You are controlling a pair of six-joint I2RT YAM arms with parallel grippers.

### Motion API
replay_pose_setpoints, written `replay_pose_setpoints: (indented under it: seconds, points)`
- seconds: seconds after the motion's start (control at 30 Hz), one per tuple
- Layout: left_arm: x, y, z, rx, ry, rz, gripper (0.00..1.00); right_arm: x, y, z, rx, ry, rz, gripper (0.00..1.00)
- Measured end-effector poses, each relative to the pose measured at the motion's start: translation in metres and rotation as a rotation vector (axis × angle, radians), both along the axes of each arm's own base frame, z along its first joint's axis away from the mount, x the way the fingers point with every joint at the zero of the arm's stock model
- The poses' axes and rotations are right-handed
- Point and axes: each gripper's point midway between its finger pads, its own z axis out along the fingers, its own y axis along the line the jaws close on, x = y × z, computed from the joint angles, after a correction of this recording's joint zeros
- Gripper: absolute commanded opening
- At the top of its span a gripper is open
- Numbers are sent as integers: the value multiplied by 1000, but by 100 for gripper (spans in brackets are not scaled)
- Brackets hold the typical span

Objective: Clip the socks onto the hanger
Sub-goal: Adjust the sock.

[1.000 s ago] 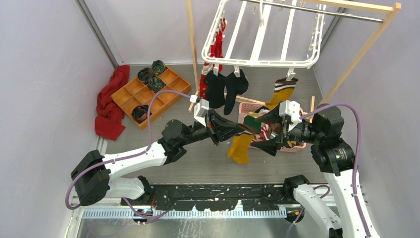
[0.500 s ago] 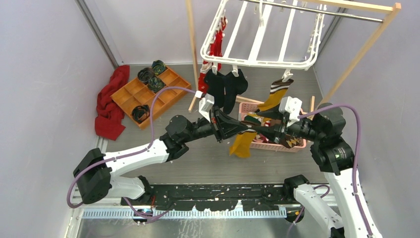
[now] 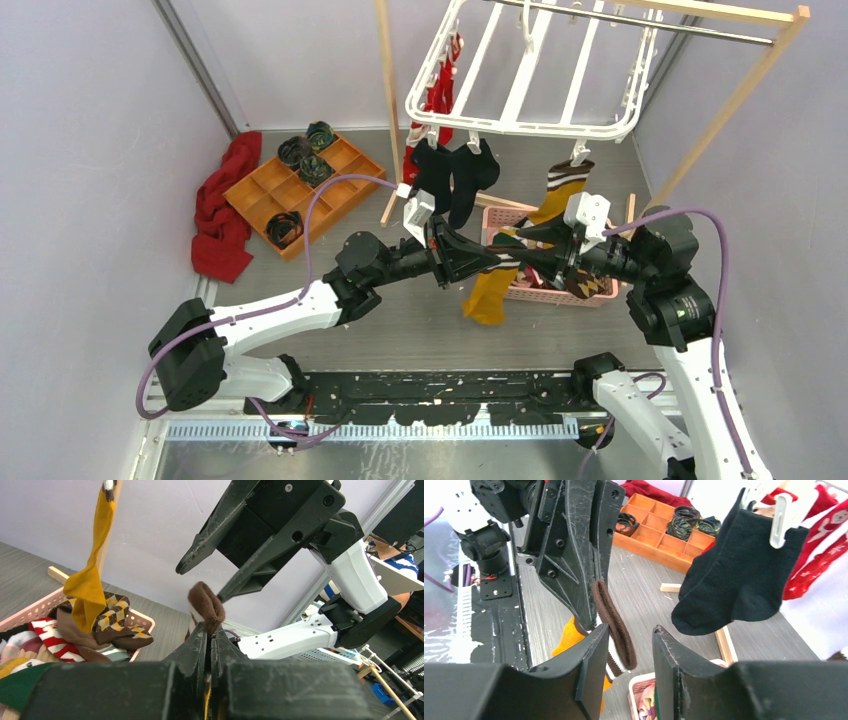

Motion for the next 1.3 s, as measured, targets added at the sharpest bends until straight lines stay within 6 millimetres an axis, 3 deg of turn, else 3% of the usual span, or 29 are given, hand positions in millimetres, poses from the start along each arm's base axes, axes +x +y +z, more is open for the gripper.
replay_pose_setpoints:
  seconds: [0.13, 0.33, 0.53, 0.6, 0.77, 0.83, 1.3]
  points:
    - [-2, 0, 0, 1, -4, -11, 0, -4, 4, -8, -13, 46, 43, 46]
    - [-7, 0, 0, 3, -16, -40, 0, -6, 6, -17, -27, 87, 70, 22]
    - [-9, 1, 0, 5, -24, -53, 0, -10, 6, -14, -30, 80, 82, 2]
    - [-9, 1, 1, 2, -29, -53, 1, -12, 6, -11, -27, 77, 90, 1]
    - [-7, 3, 3, -5, -42, -48, 36, -18, 8, -8, -21, 76, 120, 1]
    - [-7, 5, 3, -13, -53, -44, 43, -20, 8, -8, -21, 82, 128, 1]
    - [-18, 19, 20, -86, -115, -52, 47, -28, 10, -8, -14, 113, 154, 1]
